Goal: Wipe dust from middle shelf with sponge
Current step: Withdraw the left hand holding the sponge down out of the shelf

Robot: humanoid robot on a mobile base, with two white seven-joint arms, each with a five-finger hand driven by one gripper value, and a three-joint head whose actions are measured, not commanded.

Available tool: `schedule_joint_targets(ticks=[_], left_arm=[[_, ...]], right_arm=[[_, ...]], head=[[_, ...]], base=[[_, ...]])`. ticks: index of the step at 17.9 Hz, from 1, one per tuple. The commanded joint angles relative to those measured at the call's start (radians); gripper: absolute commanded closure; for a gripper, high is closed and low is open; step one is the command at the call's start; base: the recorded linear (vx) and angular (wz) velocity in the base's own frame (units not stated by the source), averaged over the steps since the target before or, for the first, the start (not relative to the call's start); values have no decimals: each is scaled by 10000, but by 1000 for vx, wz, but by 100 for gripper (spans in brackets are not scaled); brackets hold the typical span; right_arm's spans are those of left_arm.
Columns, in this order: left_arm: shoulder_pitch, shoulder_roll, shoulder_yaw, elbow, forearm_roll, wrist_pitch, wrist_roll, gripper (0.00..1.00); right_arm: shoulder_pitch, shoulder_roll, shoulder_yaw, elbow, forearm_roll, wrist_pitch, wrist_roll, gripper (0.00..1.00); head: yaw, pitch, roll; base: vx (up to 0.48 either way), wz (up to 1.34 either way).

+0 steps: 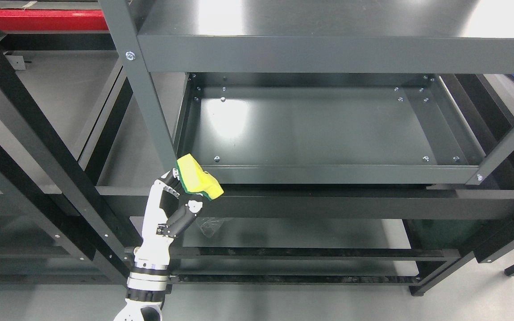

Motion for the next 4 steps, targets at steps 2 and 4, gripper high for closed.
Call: schedule_joint_targets(ticks=[2,4], left_arm=[[-192,172,262,-154,32,8,-13,99],[-208,172,231,-154,32,23,-13,99]], right_arm=[[3,-175,-2,-175,0,6,-4,0],[3,-175,14,-175,0,6,-4,0]], head=[[0,0,0],[0,0,0]], base=[[0,0],[0,0]])
